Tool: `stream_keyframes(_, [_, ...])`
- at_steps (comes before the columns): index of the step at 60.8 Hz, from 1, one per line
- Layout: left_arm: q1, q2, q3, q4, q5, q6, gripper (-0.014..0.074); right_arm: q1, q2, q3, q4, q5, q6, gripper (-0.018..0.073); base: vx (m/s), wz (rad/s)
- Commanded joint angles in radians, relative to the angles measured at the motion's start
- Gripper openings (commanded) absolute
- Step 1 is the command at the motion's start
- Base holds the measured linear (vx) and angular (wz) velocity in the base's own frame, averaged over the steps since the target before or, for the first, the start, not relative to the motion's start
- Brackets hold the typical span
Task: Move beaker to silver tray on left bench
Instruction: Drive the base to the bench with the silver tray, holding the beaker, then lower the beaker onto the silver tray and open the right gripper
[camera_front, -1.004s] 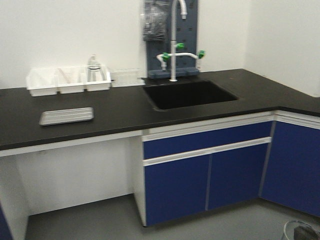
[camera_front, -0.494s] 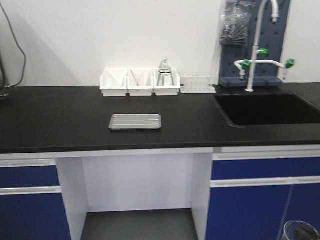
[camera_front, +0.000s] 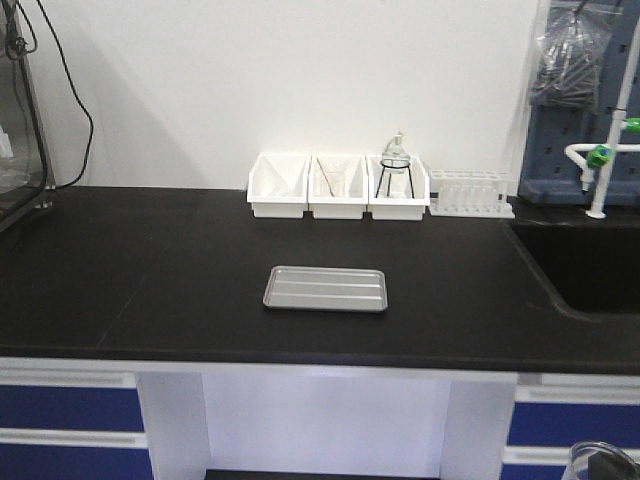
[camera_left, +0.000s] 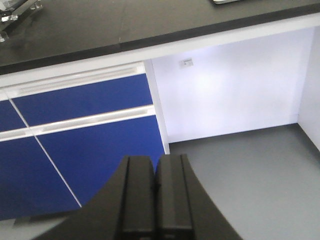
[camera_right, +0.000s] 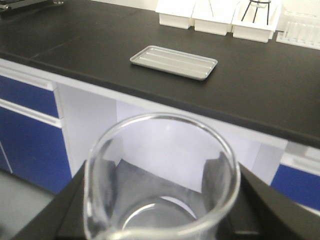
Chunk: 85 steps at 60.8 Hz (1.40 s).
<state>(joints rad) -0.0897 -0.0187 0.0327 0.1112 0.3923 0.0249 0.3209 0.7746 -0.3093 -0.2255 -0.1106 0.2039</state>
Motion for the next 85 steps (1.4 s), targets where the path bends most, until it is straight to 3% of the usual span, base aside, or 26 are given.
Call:
stream_keyframes(1, [-0.006,-0.008,0.02,-0.004,-0.082,-0.002,0.0001,-0.005,-0.006,-0.029,0.0,-0.079,-0.012,-0.0011,0.46,0.08])
stream_keyframes(50, [-0.006,-0.008,0.02,-0.004,-0.082,-0.002,0.0001,-0.005,-0.006,-0.029,0.0,-0.079,-0.012,-0.0011,0.47,-0.05])
stream_keyframes(85, [-0.006,-0.008,0.02,-0.004,-0.082,-0.002,0.0001,-0.005,0.001,-0.029,0.0,-0.08,-0.012,-0.0011,0.21,-0.09])
